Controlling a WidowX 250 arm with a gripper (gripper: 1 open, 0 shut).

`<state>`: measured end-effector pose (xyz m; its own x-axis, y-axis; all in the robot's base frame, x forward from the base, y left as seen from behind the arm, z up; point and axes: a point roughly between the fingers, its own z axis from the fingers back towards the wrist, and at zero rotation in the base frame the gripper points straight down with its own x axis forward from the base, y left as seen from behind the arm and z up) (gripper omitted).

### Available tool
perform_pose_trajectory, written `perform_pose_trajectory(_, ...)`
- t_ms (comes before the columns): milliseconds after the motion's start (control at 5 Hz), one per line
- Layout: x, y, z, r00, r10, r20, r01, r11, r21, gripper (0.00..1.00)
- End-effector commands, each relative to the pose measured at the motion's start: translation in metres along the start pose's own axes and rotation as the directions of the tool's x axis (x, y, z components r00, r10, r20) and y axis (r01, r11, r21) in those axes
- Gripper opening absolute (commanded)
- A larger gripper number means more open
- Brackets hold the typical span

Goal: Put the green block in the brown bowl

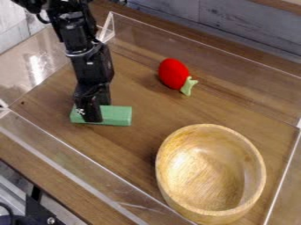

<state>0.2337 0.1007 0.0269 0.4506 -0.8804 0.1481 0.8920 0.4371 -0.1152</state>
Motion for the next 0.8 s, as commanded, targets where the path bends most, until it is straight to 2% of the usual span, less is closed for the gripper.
perform_pose_trajectory(0, 0.007, 0.007, 0.027, 1.0, 0.005, -0.003, -0.005, 0.998, 0.063, 0.0)
perform_pose_trajectory(400, 0.005, 0.017, 0.05, 0.996, 0.091, -0.007, -0.09, 0.991, 0.097, 0.0)
perform_pose_trajectory(600, -0.001, 0.015, 0.044, 0.99, 0.144, -0.002, -0.143, 0.985, 0.099, 1.0)
